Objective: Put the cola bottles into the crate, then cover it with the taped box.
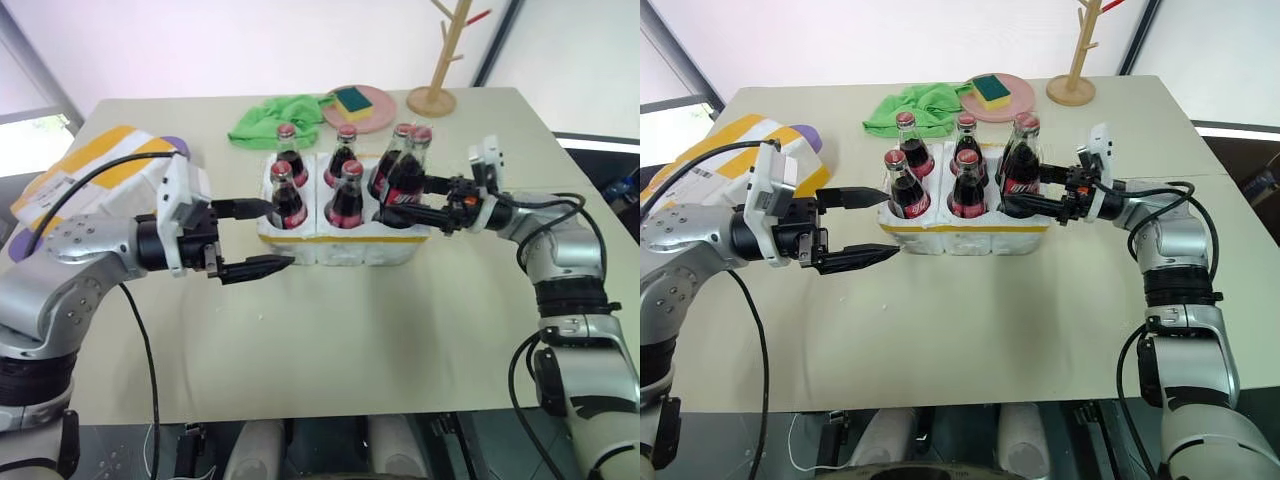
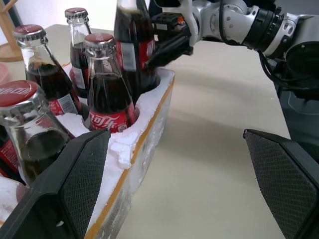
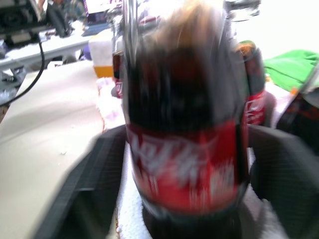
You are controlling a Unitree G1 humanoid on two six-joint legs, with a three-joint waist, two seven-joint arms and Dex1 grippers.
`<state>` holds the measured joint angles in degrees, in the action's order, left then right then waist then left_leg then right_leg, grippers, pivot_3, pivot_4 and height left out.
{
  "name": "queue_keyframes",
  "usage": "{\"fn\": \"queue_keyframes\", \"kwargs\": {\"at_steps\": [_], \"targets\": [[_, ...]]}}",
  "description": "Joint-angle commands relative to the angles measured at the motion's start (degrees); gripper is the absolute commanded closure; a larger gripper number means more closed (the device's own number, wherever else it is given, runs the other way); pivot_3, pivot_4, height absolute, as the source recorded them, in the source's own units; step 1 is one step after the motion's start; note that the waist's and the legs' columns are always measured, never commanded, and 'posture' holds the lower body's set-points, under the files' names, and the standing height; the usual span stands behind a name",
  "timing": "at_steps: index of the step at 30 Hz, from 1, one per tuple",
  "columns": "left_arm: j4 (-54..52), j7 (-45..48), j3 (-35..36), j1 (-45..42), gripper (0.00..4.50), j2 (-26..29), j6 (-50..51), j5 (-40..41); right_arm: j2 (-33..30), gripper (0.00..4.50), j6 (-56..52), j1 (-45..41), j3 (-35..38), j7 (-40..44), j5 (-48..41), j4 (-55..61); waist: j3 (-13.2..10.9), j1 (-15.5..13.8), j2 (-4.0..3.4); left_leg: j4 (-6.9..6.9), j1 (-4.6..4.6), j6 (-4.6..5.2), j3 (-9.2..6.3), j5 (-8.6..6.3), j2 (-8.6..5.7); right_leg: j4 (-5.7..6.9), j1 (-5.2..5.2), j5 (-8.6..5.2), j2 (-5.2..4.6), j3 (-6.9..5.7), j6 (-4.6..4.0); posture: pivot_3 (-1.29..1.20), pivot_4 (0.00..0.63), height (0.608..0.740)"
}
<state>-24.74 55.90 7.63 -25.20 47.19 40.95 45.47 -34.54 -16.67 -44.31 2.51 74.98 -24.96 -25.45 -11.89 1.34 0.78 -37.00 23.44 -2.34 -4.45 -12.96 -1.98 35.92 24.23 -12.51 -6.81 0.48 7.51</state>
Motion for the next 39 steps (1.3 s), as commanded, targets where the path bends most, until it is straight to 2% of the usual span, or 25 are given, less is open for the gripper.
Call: {"fn": "queue_keyframes", "kwargs": {"at_steps": [1,10,16,24,27,32,34,36,39], "targets": [[-1.3,-0.5,1.9,0.4,0.00,0.8,-0.9,-0.1,0.5,0.06,2.6,-0.9,-0.6,0.7,1.1,1.4,0.0,-0.1,0.00,-0.01,0.00,0.00,0.00,0.00,0.00,0.01,0.00,0.00,0.00,0.00,0.00,0.00,0.150,0.740],[-2.3,-3.9,6.0,2.8,0.00,1.3,-0.7,0.3,-1.8,0.06,2.8,-2.3,-0.1,3.0,1.1,1.8,0.0,-0.2,0.00,-0.01,0.00,0.00,0.00,0.00,0.00,0.00,0.00,0.00,0.00,0.01,0.00,0.00,0.150,0.740],[-4.9,-9.9,17.3,9.0,0.00,2.3,1.2,1.9,-7.5,0.06,2.9,-5.4,1.3,6.9,1.2,0.2,0.0,-0.1,0.00,0.02,0.00,0.00,0.00,0.00,0.00,0.00,0.02,-0.01,0.00,0.01,-0.01,0.00,0.150,0.740],[-9.5,-22.9,33.9,18.7,0.00,-0.1,5.7,5.6,-15.0,0.06,4.2,-11.6,2.6,12.6,2.1,-7.1,0.0,-0.1,0.00,0.01,0.00,0.00,0.00,0.00,0.01,-0.03,0.01,-0.10,-0.01,0.02,-0.18,0.00,0.150,0.740],[-11.5,-27.9,39.3,23.4,0.00,-2.0,6.5,5.4,-16.5,0.06,0.7,-13.4,2.5,15.9,0.7,-8.3,0.0,-0.1,0.00,0.05,0.00,0.00,0.03,-0.01,0.02,-0.05,0.03,-0.10,-0.01,0.04,-0.19,0.00,0.150,0.740],[-13.7,-39.7,47.3,27.4,0.00,-7.4,7.6,6.6,-14.4,0.06,1.6,-14.8,3.6,15.8,-0.3,-7.5,0.0,-0.1,0.01,0.02,-0.02,-0.01,0.03,-0.01,0.04,-0.05,0.02,-0.08,-0.01,0.04,-0.27,0.00,0.150,0.740],[-14.3,-44.5,50.9,28.0,0.00,-11.0,7.1,11.0,-13.6,0.06,2.4,-15.1,3.4,15.7,0.3,-7.8,0.0,-0.2,0.01,0.00,-0.02,-0.01,0.03,-0.01,0.04,-0.06,0.01,-0.08,-0.01,0.04,-0.28,0.00,0.150,0.740],[-13.3,-52.2,54.2,27.3,0.00,-16.1,4.8,19.5,-13.1,0.06,2.5,-15.2,3.1,16.6,0.6,-8.1,0.0,-0.3,0.01,0.00,-0.01,-0.02,0.04,-0.01,0.04,-0.10,0.00,-0.07,-0.01,0.05,-0.28,0.00,0.150,0.740],[-11.7,-60.1,56.0,27.5,0.00,-21.9,0.4,28.9,-12.4,0.06,2.7,-15.8,2.9,17.0,1.1,-9.2,0.0,-0.6,0.03,0.00,-0.01,-0.02,0.02,-0.01,0.04,-0.15,-0.02,-0.05,-0.03,0.07,-0.26,0.00,0.150,0.740]]}}
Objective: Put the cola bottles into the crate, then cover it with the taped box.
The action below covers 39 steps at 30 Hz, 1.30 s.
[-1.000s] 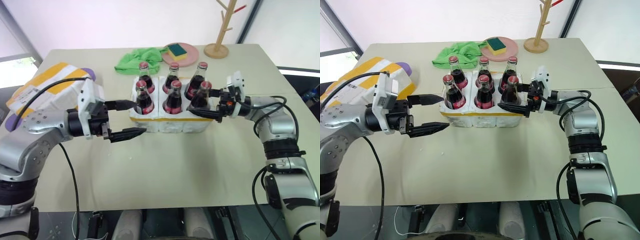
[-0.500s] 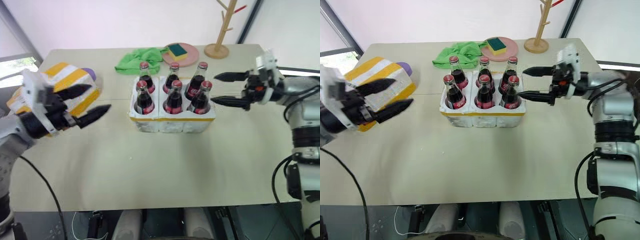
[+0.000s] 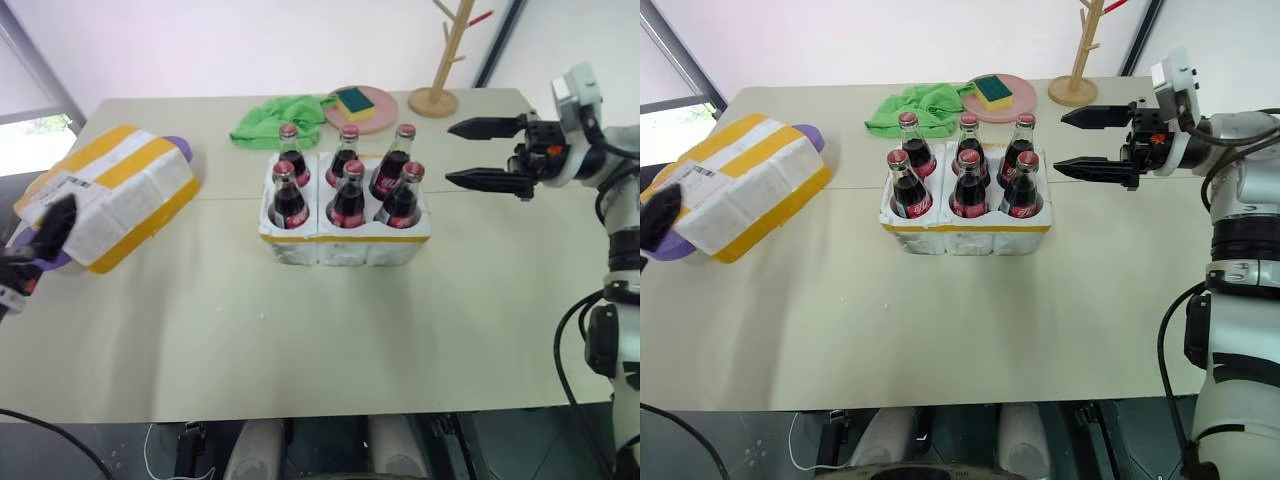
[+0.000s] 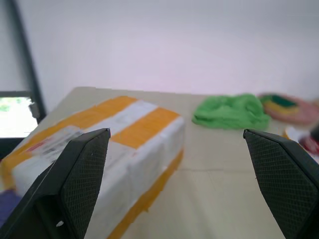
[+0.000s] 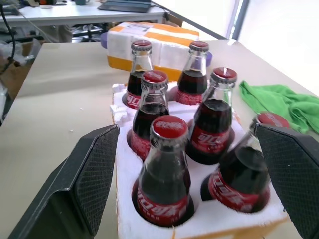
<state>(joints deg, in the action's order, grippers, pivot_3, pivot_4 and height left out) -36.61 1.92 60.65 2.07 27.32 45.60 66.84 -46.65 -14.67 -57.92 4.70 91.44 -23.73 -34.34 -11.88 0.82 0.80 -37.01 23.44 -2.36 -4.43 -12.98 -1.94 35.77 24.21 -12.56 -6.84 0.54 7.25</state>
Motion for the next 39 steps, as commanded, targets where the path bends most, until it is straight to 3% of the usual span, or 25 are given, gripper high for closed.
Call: {"fn": "queue_keyframes", "kwargs": {"at_steps": [1,4,7,11,15,22,31,39], "targets": [[1.0,-7.3,2.6,0.9,0.00,-3.9,-5.5,7.3,-0.1,0.06,0.9,-2.7,0.6,0.5,0.1,-0.9,0.0,-0.1,0.03,-0.02,0.00,0.00,0.00,0.00,0.00,0.00,-0.01,0.01,0.00,0.00,-0.01,0.00,0.150,0.740],[1.2,-8.4,-0.2,4.0,0.00,-4.3,-7.2,4.4,0.3,0.06,1.0,-3.9,0.4,0.9,0.5,-2.2,0.0,0.0,0.05,-0.02,0.00,-0.01,0.05,0.01,-0.01,-0.10,-0.07,0.06,0.01,0.01,-0.11,0.00,0.150,0.740],[1.4,-4.9,-3.3,9.9,0.00,0.4,-7.0,-3.1,0.4,0.06,1.3,-4.5,0.2,1.1,0.8,-3.1,0.0,0.1,0.06,-0.01,0.00,-0.01,0.07,0.00,-0.01,-0.16,-0.08,0.06,0.02,0.01,-0.13,0.00,0.150,0.740],[4.2,6.7,-12.2,26.5,0.00,12.4,-13.7,-29.1,0.4,0.06,1.6,-4.5,0.1,1.1,1.0,-3.7,0.0,0.4,0.04,0.07,0.00,-0.01,0.16,0.00,0.00,-0.27,-0.04,0.06,0.03,0.03,-0.18,0.00,0.150,0.740],[13.0,13.0,-18.5,35.2,0.00,21.8,-24.3,-49.1,0.4,0.06,1.6,-4.5,0.6,1.0,1.0,-4.9,0.0,0.5,0.02,0.21,0.00,-0.02,0.46,-0.01,0.08,-0.36,0.16,0.11,0.04,0.26,-0.26,0.00,0.150,0.740],[27.3,13.3,-26.7,27.5,0.00,30.3,-32.1,-66.5,0.3,0.06,1.6,-3.7,0.8,1.0,0.7,-5.0,0.0,0.4,0.00,0.48,0.02,-0.07,0.90,-0.05,0.46,-0.53,0.36,0.17,0.08,0.25,-0.35,0.00,0.150,0.740],[41.8,13.3,-34.1,13.9,0.00,32.9,-37.9,-76.2,0.2,0.06,1.2,-3.0,1.4,0.9,0.5,-3.8,0.0,1.1,-0.01,1.17,0.01,0.00,1.04,-0.01,0.56,-0.53,0.73,0.31,0.22,0.25,-0.11,0.00,0.150,0.740],[51.3,11.6,-40.2,4.6,0.00,33.3,-41.7,-81.6,0.3,0.06,0.3,-2.3,2.4,0.0,-0.2,-2.4,0.0,1.7,0.00,0.88,-0.02,0.00,1.06,0.00,0.56,-0.43,0.60,0.33,0.22,0.25,-0.08,0.00,0.150,0.740]]}}
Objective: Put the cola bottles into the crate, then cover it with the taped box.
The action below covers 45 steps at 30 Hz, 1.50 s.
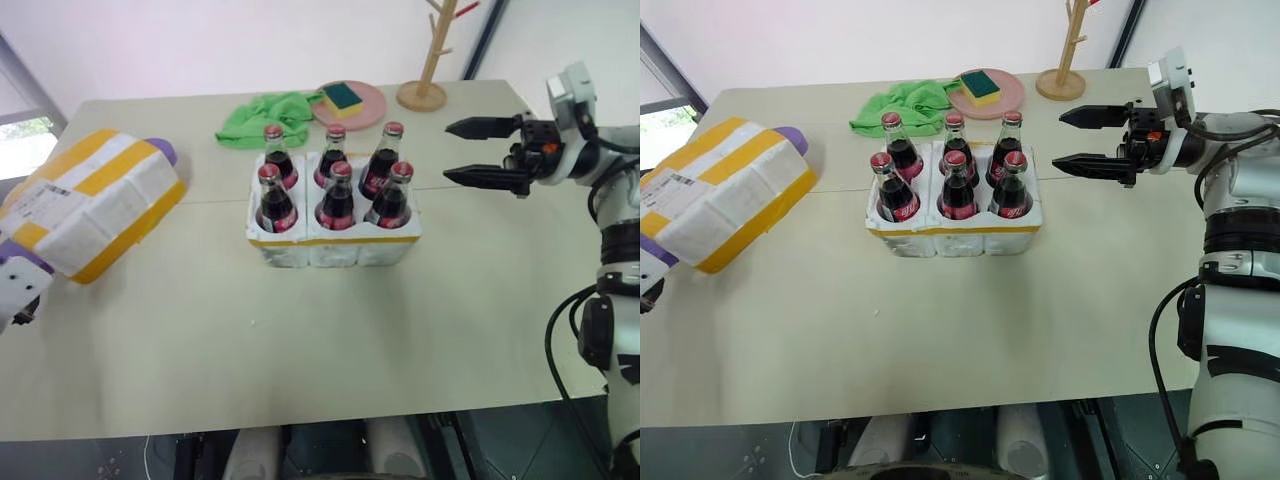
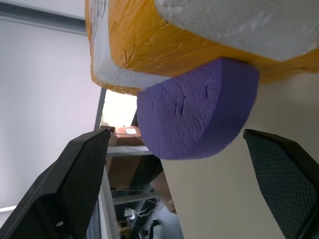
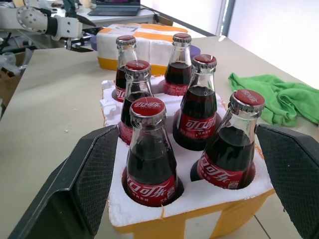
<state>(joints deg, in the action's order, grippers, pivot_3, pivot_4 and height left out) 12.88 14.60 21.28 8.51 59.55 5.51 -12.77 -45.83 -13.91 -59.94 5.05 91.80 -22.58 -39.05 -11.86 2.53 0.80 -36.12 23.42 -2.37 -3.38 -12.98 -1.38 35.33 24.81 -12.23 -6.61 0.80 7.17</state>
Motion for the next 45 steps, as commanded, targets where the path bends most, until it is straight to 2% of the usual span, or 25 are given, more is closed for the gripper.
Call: {"fn": "queue_keyframes", "kwargs": {"at_steps": [1,10,18,23,32,33,35,39,41,45], "targets": [[2.4,-1.2,-1.7,-2.7,0.00,1.0,-1.8,-2.6,-0.6,0.06,-0.6,-0.1,2.1,-0.5,-1.5,2.5,0.0,0.0,0.00,-0.01,-0.02,0.00,0.00,0.00,0.00,0.05,0.00,0.00,0.00,0.00,0.00,0.00,0.150,0.740],[6.2,-3.8,-7.8,-9.4,0.00,-1.2,-0.9,-7.0,-0.7,0.06,-2.0,1.7,2.9,-1.6,-2.4,5.3,0.0,-0.1,0.01,-0.06,-0.06,-0.01,-0.01,0.02,0.03,0.22,0.00,0.00,0.04,0.01,0.00,0.00,0.150,0.740],[10.2,-8.2,-9.9,-13.3,0.00,-4.6,2.5,-8.8,-1.3,0.06,-2.4,1.7,3.0,-2.1,-2.5,6.0,0.0,0.0,0.01,-0.15,-0.09,-0.01,-0.03,0.03,0.03,0.41,0.00,0.00,0.04,0.02,0.01,0.00,0.150,0.740],[11.4,-9.2,-11.1,-14.5,0.00,-5.3,3.7,-9.0,-1.4,0.06,-2.3,1.7,2.9,-2.2,-2.3,6.0,0.0,-0.1,0.02,-0.18,-0.14,-0.02,-0.05,0.03,0.03,0.63,0.02,0.00,0.04,0.01,0.00,0.00,0.150,0.740],[16.8,-9.8,-15.3,-21.9,0.00,-5.1,4.4,-10.9,-0.9,0.06,-2.4,2.4,3.2,-2.9,-2.7,6.5,0.0,-0.2,0.02,-0.29,-0.14,-0.05,-0.05,0.05,0.02,0.72,0.01,0.00,0.04,0.01,0.00,0.00,0.150,0.740],[17.4,-9.8,-15.6,-22.4,0.53,-5.0,4.3,-11.0,-0.9,0.00,-2.4,2.4,3.2,-3.0,-2.8,6.6,0.0,-0.2,0.02,-0.29,-0.14,-0.05,-0.05,0.05,0.01,0.72,0.01,0.00,0.04,0.01,0.00,0.00,0.150,0.740],[18.3,-9.8,-16.0,-23.0,1.26,-4.9,4.4,-11.0,-0.8,0.00,-2.4,2.4,3.3,-3.1,-2.8,6.6,0.0,0.0,0.03,-0.29,-0.14,-0.05,-0.06,0.05,0.01,0.73,0.02,0.00,0.04,0.01,0.00,0.00,0.150,0.740],[19.5,-10.4,-16.4,-23.5,3.32,-4.6,5.0,-11.4,-0.9,0.00,-2.8,2.6,3.5,-3.1,-2.8,7.2,0.0,-0.1,0.02,-0.29,-0.17,-0.04,-0.06,0.05,0.01,0.76,0.01,0.00,0.05,0.02,0.00,0.00,0.150,0.740],[19.6,-10.6,-16.3,-23.3,4.03,-4.6,5.0,-11.4,-1.2,0.00,-2.8,2.6,3.6,-3.1,-2.7,7.3,0.0,-0.1,0.00,-0.30,-0.19,-0.04,-0.05,0.05,0.01,0.77,-0.01,0.00,0.05,0.03,0.00,0.00,0.150,0.740],[18.4,-11.4,-15.1,-22.3,4.04,-3.5,4.8,-11.1,-1.9,0.00,-3.0,2.2,3.8,-2.9,-2.5,7.0,0.0,0.0,0.00,-0.29,-0.20,-0.04,-0.05,0.05,0.01,0.77,-0.01,0.00,0.04,0.05,0.00,0.00,0.150,0.740]]}}
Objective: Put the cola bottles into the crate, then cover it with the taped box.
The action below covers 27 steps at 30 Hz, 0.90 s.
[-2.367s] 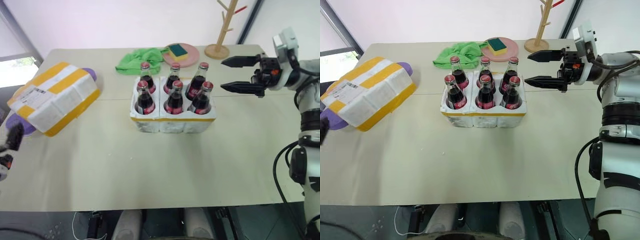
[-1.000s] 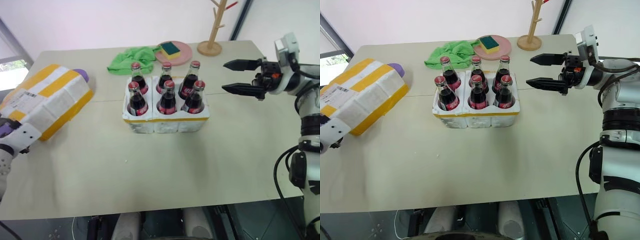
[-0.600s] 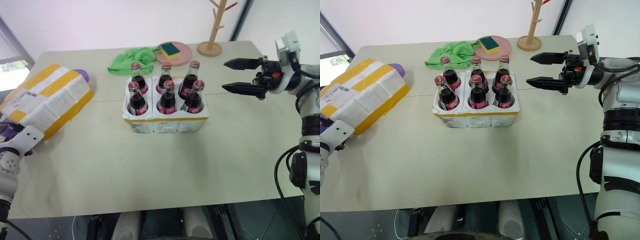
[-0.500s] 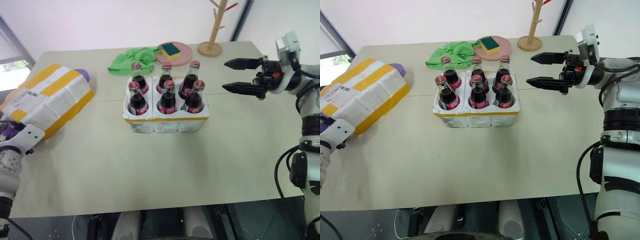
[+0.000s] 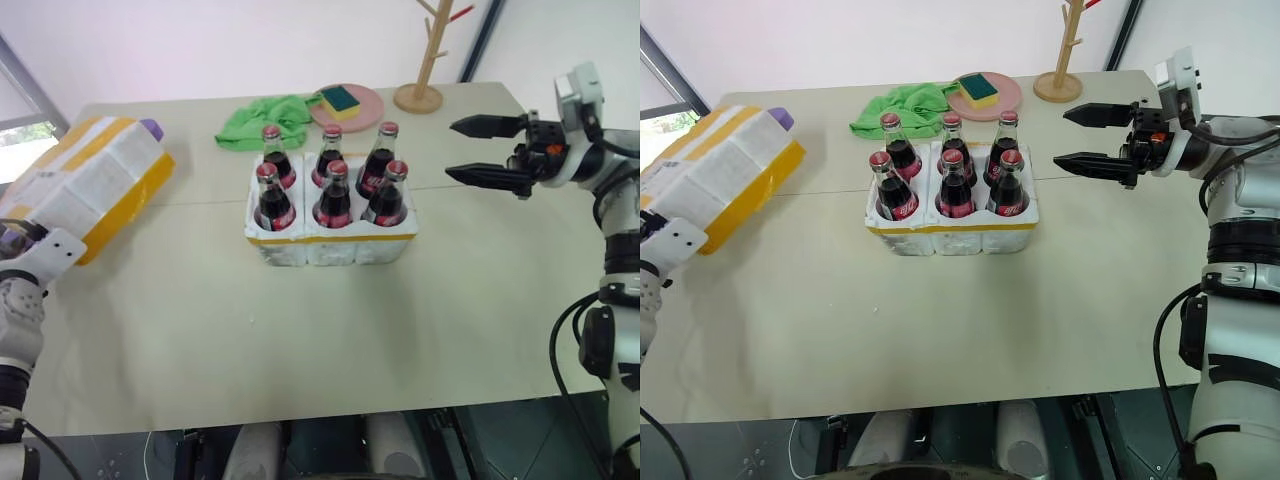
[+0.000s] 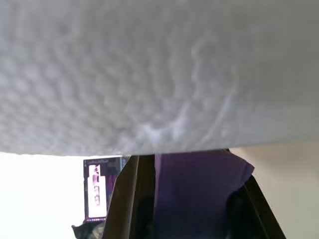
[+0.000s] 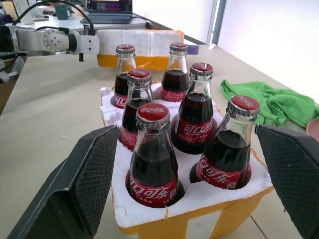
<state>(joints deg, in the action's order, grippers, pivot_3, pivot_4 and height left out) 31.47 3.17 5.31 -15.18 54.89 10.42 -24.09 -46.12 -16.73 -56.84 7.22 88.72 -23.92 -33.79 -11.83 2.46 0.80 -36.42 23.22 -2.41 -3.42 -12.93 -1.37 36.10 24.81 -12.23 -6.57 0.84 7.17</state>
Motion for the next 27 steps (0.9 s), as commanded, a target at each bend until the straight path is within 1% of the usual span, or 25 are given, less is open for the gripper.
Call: {"fn": "queue_keyframes", "kwargs": {"at_steps": [1,5,8,13,18,24,27], "targets": [[-0.6,0.1,1.1,1.6,4.04,1.5,-0.3,0.2,-1.7,0.00,-0.4,-0.9,1.7,0.3,-1.2,1.7,0.0,0.1,0.00,0.00,0.00,0.00,0.00,0.00,0.00,0.00,0.00,0.00,0.00,0.00,0.00,0.00,0.150,0.740],[-5.9,1.5,4.1,3.6,4.04,6.1,-3.1,0.9,-4.0,0.00,-4.6,-0.5,0.8,2.9,-1.5,1.6,0.0,0.0,0.01,0.00,0.03,0.00,0.00,0.00,0.01,-0.01,0.03,0.00,0.00,0.00,0.00,0.00,0.150,0.740],[-9.0,3.7,5.8,3.4,4.04,9.6,-5.9,2.2,-4.4,0.00,-2.7,-0.4,1.1,2.7,-0.8,1.4,0.0,-0.1,0.03,0.01,0.06,0.00,-0.01,0.00,0.01,-0.03,0.04,0.00,0.00,-0.01,-0.01,0.00,0.150,0.740],[-11.7,6.9,6.1,-2.9,4.04,14.3,-9.1,3.0,-4.3,0.00,-1.1,-0.7,1.4,2.4,-0.4,0.5,0.0,-0.3,0.04,-0.05,0.08,0.00,-0.02,0.00,0.01,-0.03,0.02,-0.01,0.00,-0.01,-0.01,0.00,0.150,0.740],[-14.1,10.4,3.8,-13.0,4.04,13.2,-9.8,3.7,-4.7,0.00,-0.3,0.2,1.2,2.9,-0.2,0.0,0.0,-0.1,0.04,-0.05,0.10,0.00,0.01,0.00,0.00,-0.04,0.02,0.00,0.00,-0.01,0.00,0.00,0.150,0.740],[-20.1,16.2,-0.9,-22.4,4.04,9.5,-12.6,4.5,-7.6,0.00,-0.5,3.4,0.0,3.8,-2.2,-0.3,0.0,-0.1,0.04,-0.09,0.10,0.00,0.01,0.00,-0.01,-0.01,0.01,0.00,0.00,-0.01,0.01,0.00,0.150,0.740],[-22.3,19.2,-3.3,-26.4,4.04,7.0,-14.6,4.9,-7.7,0.00,-0.2,5.1,0.7,3.8,-2.4,-0.3,0.0,0.0,0.05,-0.19,0.13,0.00,0.00,0.00,-0.01,-0.01,-0.03,0.00,0.01,-0.01,0.02,0.00,0.150,0.740]]}}
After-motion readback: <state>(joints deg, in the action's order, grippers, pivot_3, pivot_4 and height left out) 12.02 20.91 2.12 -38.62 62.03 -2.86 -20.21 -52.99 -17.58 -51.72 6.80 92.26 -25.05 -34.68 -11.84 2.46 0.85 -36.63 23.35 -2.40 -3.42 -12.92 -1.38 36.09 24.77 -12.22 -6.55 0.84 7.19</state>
